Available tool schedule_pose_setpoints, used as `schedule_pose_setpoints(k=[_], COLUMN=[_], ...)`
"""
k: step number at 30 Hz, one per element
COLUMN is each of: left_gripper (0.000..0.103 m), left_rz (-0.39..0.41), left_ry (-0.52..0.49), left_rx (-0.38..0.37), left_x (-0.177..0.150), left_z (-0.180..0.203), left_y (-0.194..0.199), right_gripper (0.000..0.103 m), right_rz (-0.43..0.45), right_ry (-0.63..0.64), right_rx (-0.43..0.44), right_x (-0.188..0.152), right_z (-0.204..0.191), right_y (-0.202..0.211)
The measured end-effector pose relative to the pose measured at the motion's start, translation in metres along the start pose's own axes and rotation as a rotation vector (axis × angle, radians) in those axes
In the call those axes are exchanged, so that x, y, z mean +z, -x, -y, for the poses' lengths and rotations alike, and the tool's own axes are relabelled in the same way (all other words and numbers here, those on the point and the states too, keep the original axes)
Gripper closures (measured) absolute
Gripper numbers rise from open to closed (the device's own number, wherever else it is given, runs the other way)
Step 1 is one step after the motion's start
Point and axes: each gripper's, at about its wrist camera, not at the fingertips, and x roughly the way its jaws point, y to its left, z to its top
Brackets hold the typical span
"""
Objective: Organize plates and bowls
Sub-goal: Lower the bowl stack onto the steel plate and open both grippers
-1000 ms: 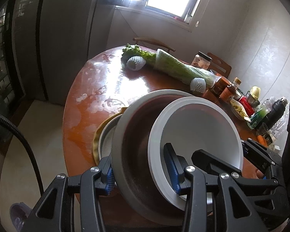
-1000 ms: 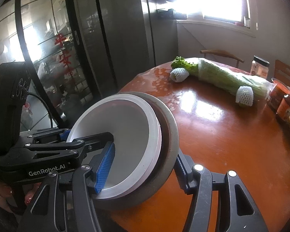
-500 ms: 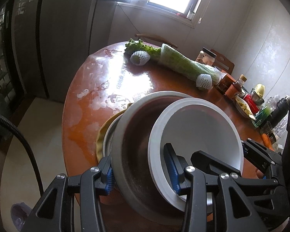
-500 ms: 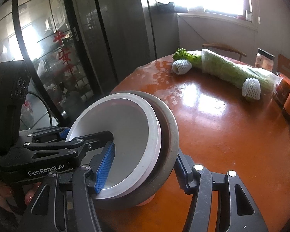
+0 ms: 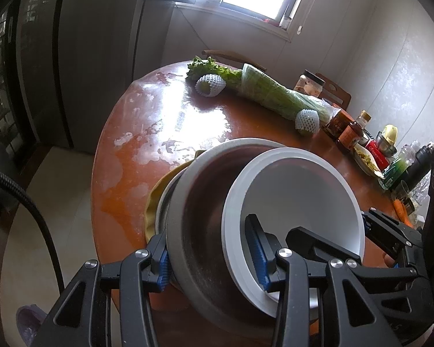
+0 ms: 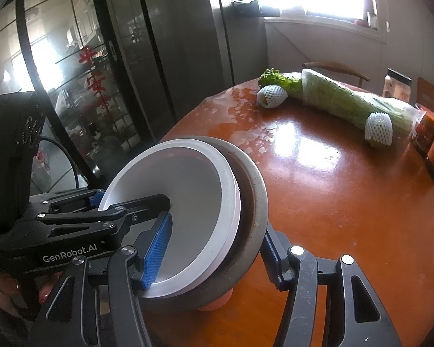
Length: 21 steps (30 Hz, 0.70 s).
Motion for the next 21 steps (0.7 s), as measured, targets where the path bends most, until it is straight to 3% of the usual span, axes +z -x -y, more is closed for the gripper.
schedule_pose_setpoints(k=[21], left_gripper=[0.053], left_rz=[0.016], left_ry=[-0.019], left_rx=[0.045], left_x=[-0.0016], left_z=[-0.0013], left_y=[-0.0010], right_gripper=[0.042], right_rz=[-0.003], right_ry=[0.000], right_rx=[-0.028], right_x=[0.0008], right_z=[0.0021], right_y=[-0.0001])
